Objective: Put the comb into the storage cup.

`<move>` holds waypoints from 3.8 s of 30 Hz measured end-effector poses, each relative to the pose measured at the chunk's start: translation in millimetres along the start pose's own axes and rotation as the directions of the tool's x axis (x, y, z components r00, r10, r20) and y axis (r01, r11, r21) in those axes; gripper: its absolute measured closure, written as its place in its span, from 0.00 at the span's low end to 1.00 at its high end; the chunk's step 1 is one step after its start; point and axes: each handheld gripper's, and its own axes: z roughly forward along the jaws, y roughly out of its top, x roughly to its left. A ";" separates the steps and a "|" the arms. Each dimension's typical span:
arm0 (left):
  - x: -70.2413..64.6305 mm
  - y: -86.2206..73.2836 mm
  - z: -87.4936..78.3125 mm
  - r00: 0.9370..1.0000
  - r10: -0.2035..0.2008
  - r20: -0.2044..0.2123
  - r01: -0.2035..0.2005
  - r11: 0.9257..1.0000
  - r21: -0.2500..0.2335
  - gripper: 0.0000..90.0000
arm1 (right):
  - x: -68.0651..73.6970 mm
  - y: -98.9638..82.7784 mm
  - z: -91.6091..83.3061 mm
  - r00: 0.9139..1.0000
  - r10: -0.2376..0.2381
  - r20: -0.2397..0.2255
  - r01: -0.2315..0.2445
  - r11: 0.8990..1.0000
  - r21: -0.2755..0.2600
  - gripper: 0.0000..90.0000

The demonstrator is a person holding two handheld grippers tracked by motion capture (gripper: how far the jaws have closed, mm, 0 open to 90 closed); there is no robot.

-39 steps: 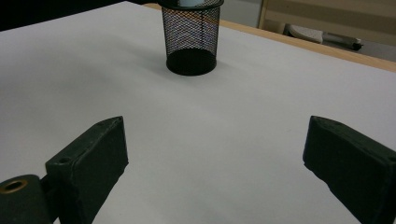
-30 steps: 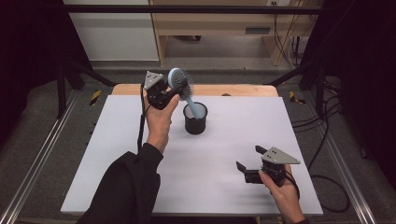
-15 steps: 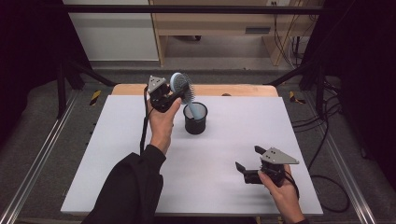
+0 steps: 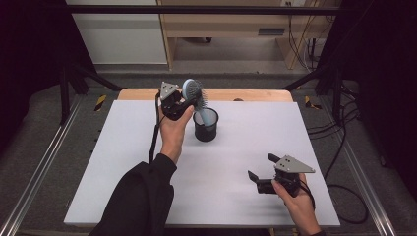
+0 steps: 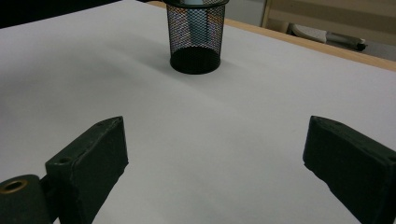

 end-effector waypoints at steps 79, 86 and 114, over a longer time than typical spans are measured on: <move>14.8 -27.7 6.9 0.993 -0.117 -0.007 0.117 0.993 -0.012 0.58 | 0.5 -0.9 1.0 1.000 -0.002 0.000 0.002 1.000 0.007 0.07; 14.8 -29.8 7.5 0.993 -0.119 0.000 0.119 0.993 -0.016 0.58 | 0.6 -0.9 1.2 1.000 -0.003 -0.001 0.003 1.000 0.007 0.07; 33.6 -37.0 0.0 0.987 -0.160 -0.005 0.160 0.987 -0.001 0.47 | 1.5 -0.8 1.9 1.000 -0.004 -0.010 0.004 1.000 0.016 0.06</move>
